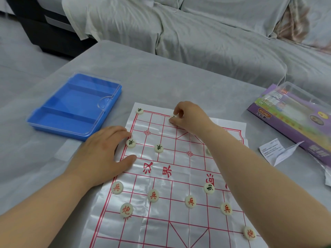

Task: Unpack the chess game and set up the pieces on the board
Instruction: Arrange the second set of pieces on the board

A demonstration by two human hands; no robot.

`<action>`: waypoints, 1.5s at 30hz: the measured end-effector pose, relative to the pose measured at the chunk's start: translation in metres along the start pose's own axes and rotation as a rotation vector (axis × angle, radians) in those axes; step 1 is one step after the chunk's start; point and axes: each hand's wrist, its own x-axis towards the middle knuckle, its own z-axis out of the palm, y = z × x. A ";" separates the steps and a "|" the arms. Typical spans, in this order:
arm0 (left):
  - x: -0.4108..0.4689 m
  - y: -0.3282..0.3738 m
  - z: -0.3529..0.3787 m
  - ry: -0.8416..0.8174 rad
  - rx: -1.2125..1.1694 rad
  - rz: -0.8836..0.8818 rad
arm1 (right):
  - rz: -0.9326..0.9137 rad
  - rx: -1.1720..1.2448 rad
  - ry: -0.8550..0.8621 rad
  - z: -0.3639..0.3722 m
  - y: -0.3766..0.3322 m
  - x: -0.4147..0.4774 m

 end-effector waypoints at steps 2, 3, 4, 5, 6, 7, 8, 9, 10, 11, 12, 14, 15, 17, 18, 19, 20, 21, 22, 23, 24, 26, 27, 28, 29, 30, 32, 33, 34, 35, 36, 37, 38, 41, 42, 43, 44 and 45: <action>0.000 0.000 0.000 -0.016 -0.005 -0.012 | -0.018 0.039 0.005 0.001 0.000 -0.001; 0.000 0.000 -0.001 -0.008 -0.004 -0.010 | -0.026 0.069 0.001 0.001 0.001 -0.001; 0.000 -0.001 -0.001 0.001 -0.005 -0.007 | -0.028 0.097 -0.005 0.001 0.003 -0.002; 0.000 0.000 -0.001 0.007 -0.003 -0.006 | -0.028 0.120 -0.010 0.000 0.005 -0.003; 0.000 0.000 -0.001 0.007 -0.007 -0.009 | -0.025 0.135 -0.013 -0.001 0.007 -0.004; -0.001 0.000 -0.001 0.005 -0.012 -0.009 | -0.019 0.146 -0.016 -0.002 0.009 -0.005; -0.001 0.001 0.000 0.005 -0.016 -0.006 | -0.009 0.164 -0.018 -0.002 0.010 -0.006; -0.001 0.001 0.000 0.009 -0.013 -0.004 | 0.007 0.192 -0.014 -0.002 0.010 -0.007; 0.000 0.001 0.000 0.009 -0.007 -0.006 | 0.028 0.223 -0.002 -0.001 0.009 -0.008; 0.000 0.000 0.001 0.012 -0.003 -0.003 | 0.054 0.234 0.021 0.002 0.007 -0.008; 0.000 0.000 0.001 0.011 -0.005 -0.003 | 0.079 0.210 0.051 0.005 0.005 -0.007; -0.001 -0.001 0.001 0.016 -0.004 -0.006 | 0.102 0.117 0.108 0.011 0.001 -0.004; -0.001 0.000 0.000 0.023 0.001 -0.001 | 0.102 0.099 0.121 0.013 0.000 -0.003; 0.000 0.000 0.000 0.036 0.004 0.003 | 0.089 0.126 0.118 0.014 0.000 -0.003; 0.000 0.000 0.000 0.029 0.006 -0.004 | 0.077 0.151 0.110 0.013 0.001 -0.003; 0.000 0.000 0.000 0.028 0.006 -0.006 | 0.063 0.173 0.102 0.013 0.002 -0.004; 0.000 0.000 0.000 0.031 0.008 -0.005 | 0.048 0.190 0.093 0.012 0.003 -0.005; 0.000 0.000 0.000 0.037 0.009 -0.002 | 0.035 0.201 0.085 0.011 0.003 -0.006; 0.000 0.000 0.000 0.034 0.009 -0.005 | 0.025 0.211 0.079 0.010 0.004 -0.007; 0.000 0.001 -0.001 0.036 0.009 -0.001 | 0.016 0.220 0.075 0.009 0.005 -0.008; -0.001 0.001 -0.001 0.036 0.006 0.002 | 0.010 0.232 0.072 0.009 0.006 -0.009; -0.002 0.001 -0.001 0.030 -0.003 0.001 | 0.000 0.253 0.070 0.007 0.008 -0.012; -0.001 0.001 0.000 0.032 -0.001 0.002 | -0.002 0.254 0.074 0.007 0.009 -0.013; -0.001 0.001 0.000 0.031 0.001 0.002 | 0.004 0.241 0.081 0.007 0.009 -0.013; -0.001 0.002 0.000 0.025 0.005 0.001 | 0.018 0.216 0.092 0.007 0.010 -0.013; 0.000 0.002 0.000 0.017 0.007 -0.001 | 0.035 0.192 0.103 0.006 0.011 -0.012; 0.000 0.002 0.000 0.010 0.007 -0.006 | 0.059 0.184 0.118 0.007 0.011 -0.011; 0.000 0.002 0.000 0.013 0.005 -0.005 | 0.066 0.191 0.119 0.007 0.011 -0.010; 0.000 0.002 0.000 0.016 0.003 -0.005 | 0.069 0.194 0.119 0.007 0.010 -0.009; 0.001 0.002 0.000 0.018 0.003 -0.006 | 0.070 0.193 0.119 0.008 0.010 -0.009; 0.001 0.002 0.000 0.018 0.001 -0.007 | 0.067 0.192 0.118 0.008 0.009 -0.009; 0.001 0.002 0.000 0.020 0.001 -0.006 | 0.063 0.190 0.116 0.008 0.009 -0.009; 0.001 0.002 0.000 0.023 -0.001 -0.006 | 0.059 0.189 0.113 0.007 0.009 -0.009; 0.000 0.002 0.000 0.029 -0.002 -0.007 | 0.035 0.192 0.121 0.003 0.011 -0.015; -0.001 0.003 0.000 0.029 -0.001 -0.008 | 0.026 0.186 0.133 -0.002 0.012 -0.020; -0.001 0.003 -0.001 0.026 0.000 -0.010 | 0.019 0.175 0.144 -0.007 0.013 -0.026; -0.001 0.004 -0.001 0.024 -0.001 -0.014 | 0.013 0.164 0.148 -0.013 0.015 -0.035; -0.002 0.004 -0.002 0.023 -0.002 -0.015 | 0.005 0.152 0.139 -0.019 0.017 -0.046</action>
